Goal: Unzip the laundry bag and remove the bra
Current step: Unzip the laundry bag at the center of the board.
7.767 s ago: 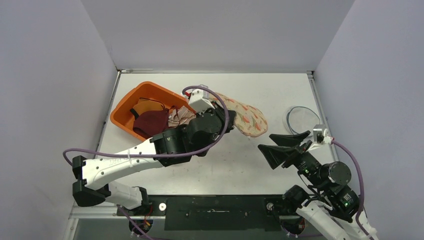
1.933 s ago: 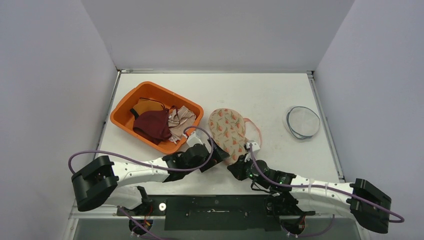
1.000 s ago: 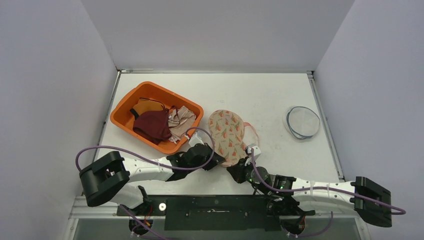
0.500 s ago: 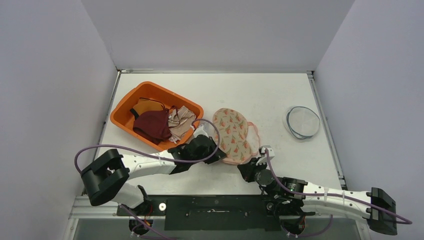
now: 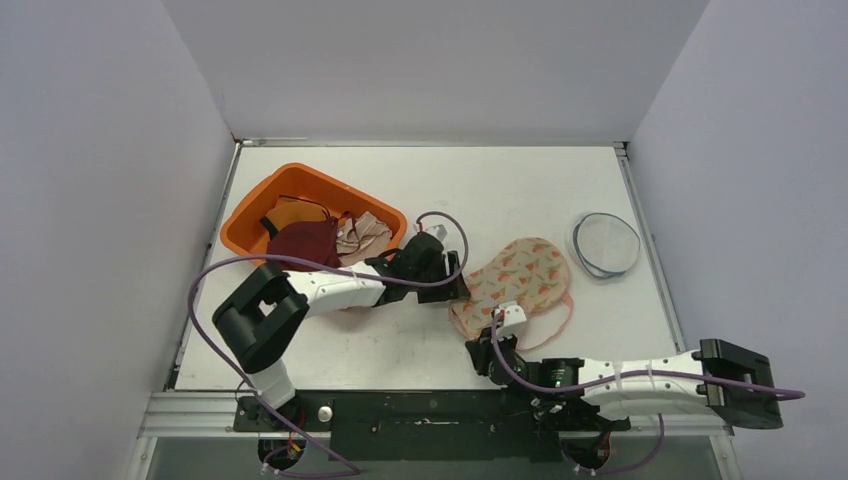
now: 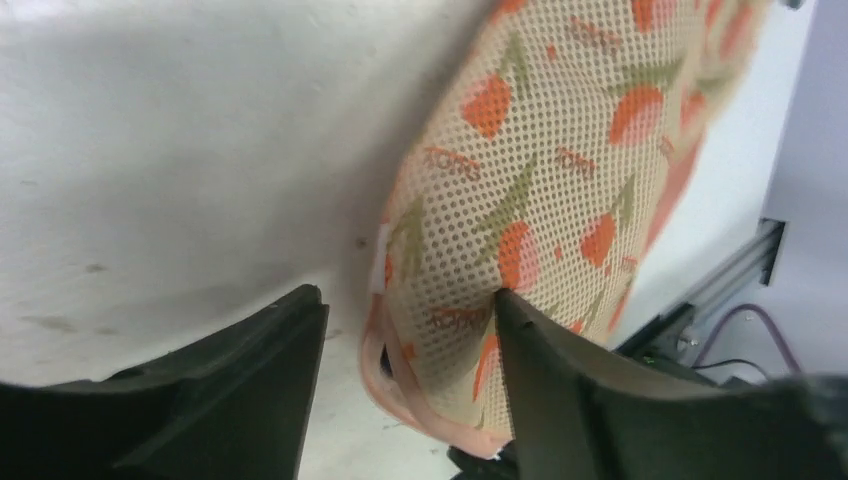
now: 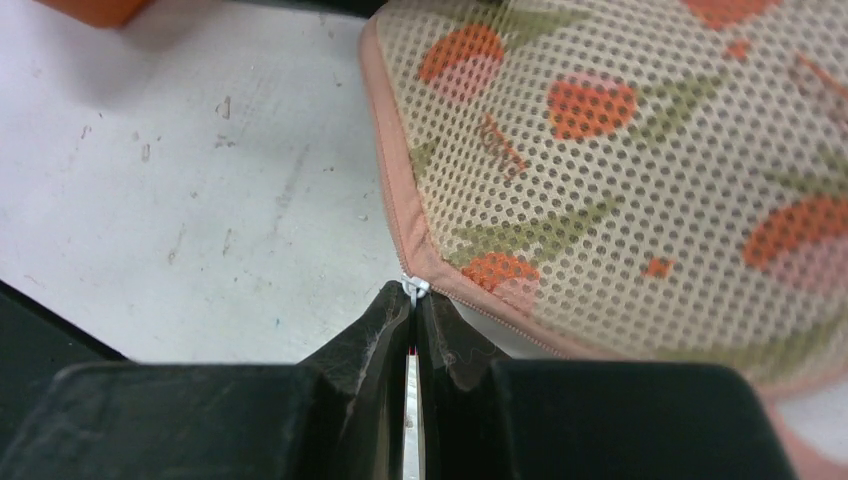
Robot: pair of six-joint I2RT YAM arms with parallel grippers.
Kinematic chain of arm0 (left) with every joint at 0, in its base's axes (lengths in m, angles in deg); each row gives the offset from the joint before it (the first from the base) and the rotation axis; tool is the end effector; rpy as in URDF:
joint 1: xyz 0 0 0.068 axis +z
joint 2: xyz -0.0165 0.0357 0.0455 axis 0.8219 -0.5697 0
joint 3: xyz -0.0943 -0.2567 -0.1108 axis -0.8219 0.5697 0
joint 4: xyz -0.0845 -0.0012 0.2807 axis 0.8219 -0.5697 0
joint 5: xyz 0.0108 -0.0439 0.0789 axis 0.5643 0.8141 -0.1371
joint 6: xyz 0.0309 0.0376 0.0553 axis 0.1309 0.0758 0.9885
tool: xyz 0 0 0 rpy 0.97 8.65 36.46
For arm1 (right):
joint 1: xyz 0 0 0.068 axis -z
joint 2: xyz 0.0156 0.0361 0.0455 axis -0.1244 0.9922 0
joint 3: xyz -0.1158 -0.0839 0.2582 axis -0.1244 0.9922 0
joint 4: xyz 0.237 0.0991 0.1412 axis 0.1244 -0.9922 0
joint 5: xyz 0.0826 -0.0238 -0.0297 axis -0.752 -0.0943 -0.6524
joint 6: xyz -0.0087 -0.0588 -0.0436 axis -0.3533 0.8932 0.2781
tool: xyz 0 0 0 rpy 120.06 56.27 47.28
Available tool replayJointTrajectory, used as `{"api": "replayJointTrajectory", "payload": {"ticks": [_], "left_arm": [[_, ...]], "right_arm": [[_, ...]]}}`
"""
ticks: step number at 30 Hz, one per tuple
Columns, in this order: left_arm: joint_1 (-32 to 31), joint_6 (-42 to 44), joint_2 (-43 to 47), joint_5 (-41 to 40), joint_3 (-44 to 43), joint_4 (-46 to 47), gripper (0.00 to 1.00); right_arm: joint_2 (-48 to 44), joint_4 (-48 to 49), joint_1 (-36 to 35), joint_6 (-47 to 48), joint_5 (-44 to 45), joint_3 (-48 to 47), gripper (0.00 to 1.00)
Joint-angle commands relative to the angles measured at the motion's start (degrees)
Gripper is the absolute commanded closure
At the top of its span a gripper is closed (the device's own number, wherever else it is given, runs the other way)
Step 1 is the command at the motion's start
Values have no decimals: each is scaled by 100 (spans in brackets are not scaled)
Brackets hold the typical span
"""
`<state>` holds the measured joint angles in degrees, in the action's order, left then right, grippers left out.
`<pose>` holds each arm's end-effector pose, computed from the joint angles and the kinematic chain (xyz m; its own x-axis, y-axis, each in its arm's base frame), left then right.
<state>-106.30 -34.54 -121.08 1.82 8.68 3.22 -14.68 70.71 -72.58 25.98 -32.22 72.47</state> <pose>0.2505 -0.3190 0.1609 -0.9179 -0.1322 -0.3743 0.1374 0.7788 -0.6120 0.0687 0.1749 0.1240 -0.6189 0.1127 -0.7774 -0.3609 0.8382 0.4088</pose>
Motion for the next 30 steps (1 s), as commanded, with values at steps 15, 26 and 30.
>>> {"api": "replayJointTrajectory", "payload": {"ticks": [15,26,30], "left_arm": [[18,-1857,2417,-319,2862,1728,4],[-337,-2423,1762,-410,2754,2426,0],[-337,-2535,1497,-273,2768,2799,29]], "right_arm": [[1862,2300,509,965,-1183,-917,95],[1702,2195,526,844,-1190,-680,95],[1753,2288,508,818,-1216,-648,95]]}}
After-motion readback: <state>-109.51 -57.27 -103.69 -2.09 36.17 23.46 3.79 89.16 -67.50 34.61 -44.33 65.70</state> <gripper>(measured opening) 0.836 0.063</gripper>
